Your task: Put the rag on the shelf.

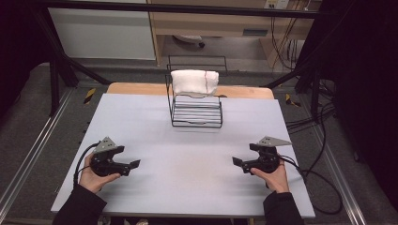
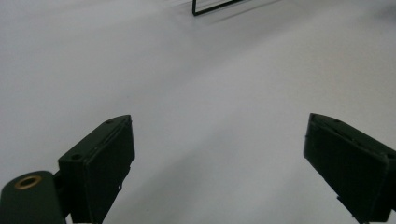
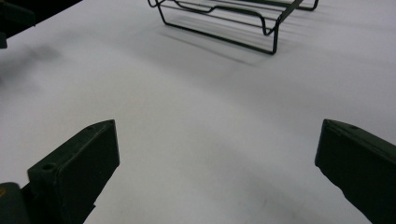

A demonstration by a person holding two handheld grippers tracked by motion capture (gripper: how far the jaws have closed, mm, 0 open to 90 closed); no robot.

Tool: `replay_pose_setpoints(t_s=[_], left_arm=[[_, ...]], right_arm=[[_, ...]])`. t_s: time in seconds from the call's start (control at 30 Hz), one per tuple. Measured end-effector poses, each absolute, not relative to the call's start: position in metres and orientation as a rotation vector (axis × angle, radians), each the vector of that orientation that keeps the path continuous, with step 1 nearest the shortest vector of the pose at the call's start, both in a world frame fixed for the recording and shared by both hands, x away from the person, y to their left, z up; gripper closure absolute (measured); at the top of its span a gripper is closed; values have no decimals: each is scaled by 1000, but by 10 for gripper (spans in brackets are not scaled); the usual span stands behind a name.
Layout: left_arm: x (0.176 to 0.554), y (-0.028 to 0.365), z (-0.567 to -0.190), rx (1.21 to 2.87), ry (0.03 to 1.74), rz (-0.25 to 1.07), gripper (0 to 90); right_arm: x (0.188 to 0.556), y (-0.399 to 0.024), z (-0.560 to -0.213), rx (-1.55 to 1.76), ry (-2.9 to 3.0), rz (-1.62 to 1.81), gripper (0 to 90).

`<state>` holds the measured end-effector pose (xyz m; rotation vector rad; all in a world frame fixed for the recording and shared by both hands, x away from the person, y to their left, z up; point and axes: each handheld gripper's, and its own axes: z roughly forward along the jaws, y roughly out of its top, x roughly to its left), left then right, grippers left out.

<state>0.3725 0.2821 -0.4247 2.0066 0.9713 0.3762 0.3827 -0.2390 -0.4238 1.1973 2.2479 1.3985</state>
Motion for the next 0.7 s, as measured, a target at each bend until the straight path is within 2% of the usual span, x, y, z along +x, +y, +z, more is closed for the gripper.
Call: replay_pose_setpoints(t_s=[0.3, 0.7], left_arm=[[365, 291, -435, 2010, 972, 376, 91], [362, 294, -440, 2017, 967, 380, 91]], right_arm=[[367, -258, -441, 1211, 2265, 1399, 5], [362, -262, -444, 1224, 2265, 1397, 5]])
